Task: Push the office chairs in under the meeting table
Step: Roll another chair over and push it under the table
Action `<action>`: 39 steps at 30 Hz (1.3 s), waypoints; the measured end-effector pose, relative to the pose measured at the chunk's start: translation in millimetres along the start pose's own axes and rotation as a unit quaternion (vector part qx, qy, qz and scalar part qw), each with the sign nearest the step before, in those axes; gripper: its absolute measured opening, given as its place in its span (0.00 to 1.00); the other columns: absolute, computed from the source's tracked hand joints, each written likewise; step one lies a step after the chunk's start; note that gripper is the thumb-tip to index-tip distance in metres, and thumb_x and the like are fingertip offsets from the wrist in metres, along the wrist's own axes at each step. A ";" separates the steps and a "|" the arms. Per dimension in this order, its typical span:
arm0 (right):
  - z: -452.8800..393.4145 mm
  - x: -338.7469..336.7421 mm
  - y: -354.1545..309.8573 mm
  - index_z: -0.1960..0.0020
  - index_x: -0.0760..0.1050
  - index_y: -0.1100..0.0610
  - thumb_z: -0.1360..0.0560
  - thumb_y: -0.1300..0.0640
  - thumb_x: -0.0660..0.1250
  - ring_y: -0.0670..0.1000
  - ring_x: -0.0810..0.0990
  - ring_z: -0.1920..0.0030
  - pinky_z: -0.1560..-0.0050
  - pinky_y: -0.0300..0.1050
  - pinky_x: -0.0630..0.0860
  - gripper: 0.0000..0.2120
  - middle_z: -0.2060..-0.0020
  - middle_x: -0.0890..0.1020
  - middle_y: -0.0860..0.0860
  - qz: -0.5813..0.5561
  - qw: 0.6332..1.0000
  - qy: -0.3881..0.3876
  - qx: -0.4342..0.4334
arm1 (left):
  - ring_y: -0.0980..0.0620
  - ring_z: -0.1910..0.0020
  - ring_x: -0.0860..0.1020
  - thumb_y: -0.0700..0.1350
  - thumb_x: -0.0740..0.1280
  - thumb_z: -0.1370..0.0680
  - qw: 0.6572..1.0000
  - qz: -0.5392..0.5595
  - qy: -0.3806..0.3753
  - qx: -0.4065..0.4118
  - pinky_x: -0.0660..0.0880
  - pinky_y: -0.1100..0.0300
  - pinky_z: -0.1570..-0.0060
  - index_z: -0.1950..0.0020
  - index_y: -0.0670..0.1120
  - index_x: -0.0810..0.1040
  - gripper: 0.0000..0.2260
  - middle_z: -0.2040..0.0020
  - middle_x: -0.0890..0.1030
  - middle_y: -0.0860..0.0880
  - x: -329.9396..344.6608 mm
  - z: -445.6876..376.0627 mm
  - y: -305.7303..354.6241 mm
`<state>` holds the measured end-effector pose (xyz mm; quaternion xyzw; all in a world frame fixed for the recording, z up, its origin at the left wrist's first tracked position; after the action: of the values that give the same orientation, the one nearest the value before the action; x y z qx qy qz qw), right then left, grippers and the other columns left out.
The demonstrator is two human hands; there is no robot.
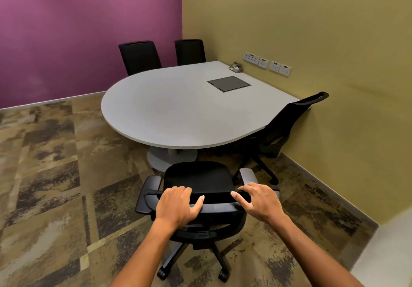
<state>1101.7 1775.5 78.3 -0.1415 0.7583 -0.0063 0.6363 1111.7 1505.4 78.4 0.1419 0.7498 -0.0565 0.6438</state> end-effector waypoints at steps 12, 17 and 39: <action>-69.3 -7.0 64.8 0.41 0.81 0.46 0.28 0.22 0.40 0.43 0.81 0.48 0.53 0.32 0.70 0.43 0.46 0.84 0.42 -0.013 1.000 0.009 -0.008 | 0.53 0.64 0.78 0.69 0.48 0.23 1.000 -0.008 0.009 -0.004 0.77 0.55 0.58 0.53 0.48 0.82 0.32 0.64 0.80 0.53 20.0 -93.0 27.0; -98.2 1.1 91.9 0.38 0.80 0.47 0.28 0.21 0.40 0.43 0.80 0.47 0.50 0.34 0.71 0.43 0.45 0.83 0.43 -0.013 0.999 0.013 -0.038 | 0.54 0.64 0.78 0.70 0.50 0.23 0.999 0.010 0.050 -0.016 0.78 0.55 0.58 0.53 0.48 0.83 0.31 0.64 0.80 0.53 31.7 -125.1 29.4; -241.3 10.1 221.6 0.37 0.79 0.51 0.30 0.19 0.49 0.49 0.81 0.48 0.46 0.47 0.77 0.44 0.46 0.83 0.47 -0.025 0.988 -0.038 -0.149 | 0.53 0.60 0.82 0.66 0.60 0.22 0.990 0.026 0.114 -0.072 0.80 0.55 0.59 0.51 0.48 0.84 0.24 0.60 0.84 0.53 71.9 -275.7 84.1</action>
<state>821.1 1944.8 72.4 -0.2537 0.7224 0.0966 0.6360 864.5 1669.3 61.6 0.1197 0.8168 0.0310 0.5635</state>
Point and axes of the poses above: each hand's wrist, its own z-axis away from the middle knuckle, its own x-axis out of the palm, y = z × x, the point moved 1 cm from there along -z, towards the middle knuckle
